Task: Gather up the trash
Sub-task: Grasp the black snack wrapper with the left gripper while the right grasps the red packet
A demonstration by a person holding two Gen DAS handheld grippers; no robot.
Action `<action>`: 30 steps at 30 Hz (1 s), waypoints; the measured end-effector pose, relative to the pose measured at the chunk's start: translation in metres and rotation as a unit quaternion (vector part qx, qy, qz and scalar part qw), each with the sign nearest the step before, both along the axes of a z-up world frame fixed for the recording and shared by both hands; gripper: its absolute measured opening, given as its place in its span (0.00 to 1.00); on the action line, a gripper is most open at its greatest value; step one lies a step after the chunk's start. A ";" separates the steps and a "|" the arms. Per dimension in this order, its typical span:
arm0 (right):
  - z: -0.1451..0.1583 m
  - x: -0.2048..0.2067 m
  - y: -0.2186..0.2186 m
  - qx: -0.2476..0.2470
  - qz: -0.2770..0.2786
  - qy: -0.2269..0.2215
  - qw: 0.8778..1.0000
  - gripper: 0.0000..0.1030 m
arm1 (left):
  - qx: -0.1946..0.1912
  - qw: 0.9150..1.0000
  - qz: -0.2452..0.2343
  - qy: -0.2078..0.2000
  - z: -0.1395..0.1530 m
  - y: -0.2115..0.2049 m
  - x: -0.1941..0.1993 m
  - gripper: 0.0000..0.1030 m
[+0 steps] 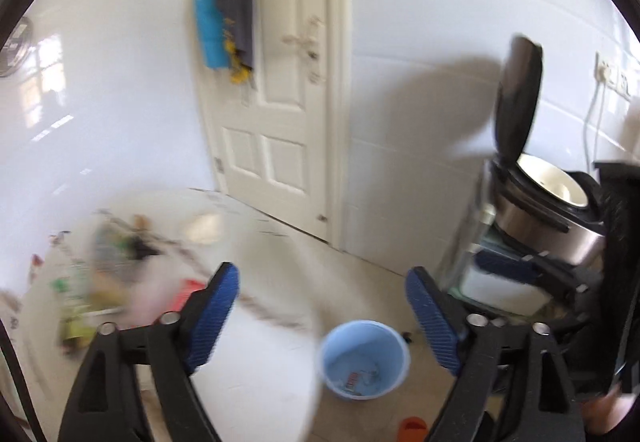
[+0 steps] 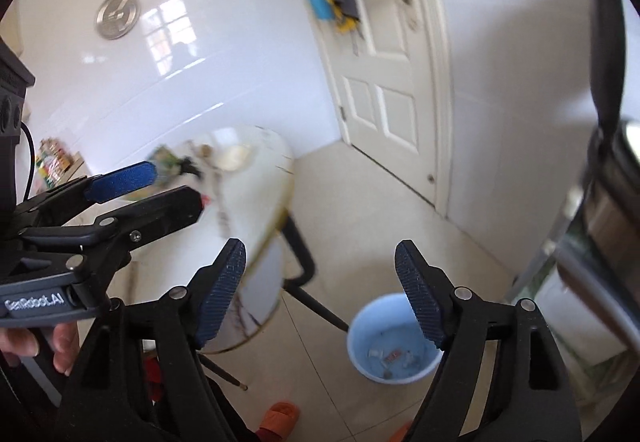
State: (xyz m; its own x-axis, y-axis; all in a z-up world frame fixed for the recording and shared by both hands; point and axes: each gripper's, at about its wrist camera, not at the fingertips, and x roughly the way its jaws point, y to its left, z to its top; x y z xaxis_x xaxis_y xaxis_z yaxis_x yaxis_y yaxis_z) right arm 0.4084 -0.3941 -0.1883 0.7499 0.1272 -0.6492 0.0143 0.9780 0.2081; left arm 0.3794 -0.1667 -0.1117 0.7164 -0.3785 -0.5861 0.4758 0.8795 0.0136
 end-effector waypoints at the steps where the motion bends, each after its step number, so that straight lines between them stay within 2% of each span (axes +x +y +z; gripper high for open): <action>1: 0.009 -0.001 0.014 -0.009 0.007 -0.007 1.000 0.81 | -0.002 1.000 0.014 -0.007 0.003 0.016 -0.005 0.90; 3: 0.020 -0.001 0.038 -0.030 0.017 -0.014 0.999 0.86 | 0.003 0.999 0.051 -0.017 0.006 0.051 -0.014 0.90; 5: 0.028 0.002 0.065 -0.032 0.035 -0.022 0.999 0.85 | 0.001 0.996 0.087 -0.017 0.006 0.094 -0.017 0.91; 8: 0.028 0.015 0.092 -0.044 0.046 -0.013 0.998 0.85 | 0.003 0.989 0.145 -0.005 -0.003 0.149 -0.019 0.92; 13: 0.018 0.043 0.128 -0.050 0.064 0.010 0.997 0.85 | 0.007 0.979 0.200 0.039 -0.032 0.210 -0.004 0.93; 16: 0.006 0.059 0.143 -0.053 0.074 0.025 0.996 0.85 | 0.009 0.975 0.211 0.071 -0.052 0.230 0.009 0.93; 19: -0.009 0.072 0.154 -0.051 0.084 0.039 0.994 0.85 | -0.003 0.974 0.201 0.101 -0.067 0.233 0.028 0.92; 23: -0.025 0.090 0.162 -0.052 0.089 0.058 0.993 0.85 | 0.007 0.975 0.191 0.112 -0.079 0.224 0.053 0.91; 24: -0.028 0.095 0.164 -0.053 0.089 0.062 0.993 0.85 | 0.016 0.973 0.198 0.116 -0.082 0.222 0.058 0.89; 27: -0.038 0.109 0.168 -0.056 0.093 0.073 0.991 0.85 | 0.024 0.970 0.203 0.129 -0.087 0.227 0.072 0.75; 30: -0.046 0.122 0.169 -0.058 0.094 0.082 0.990 0.85 | 0.024 0.970 0.201 0.138 -0.093 0.236 0.106 0.64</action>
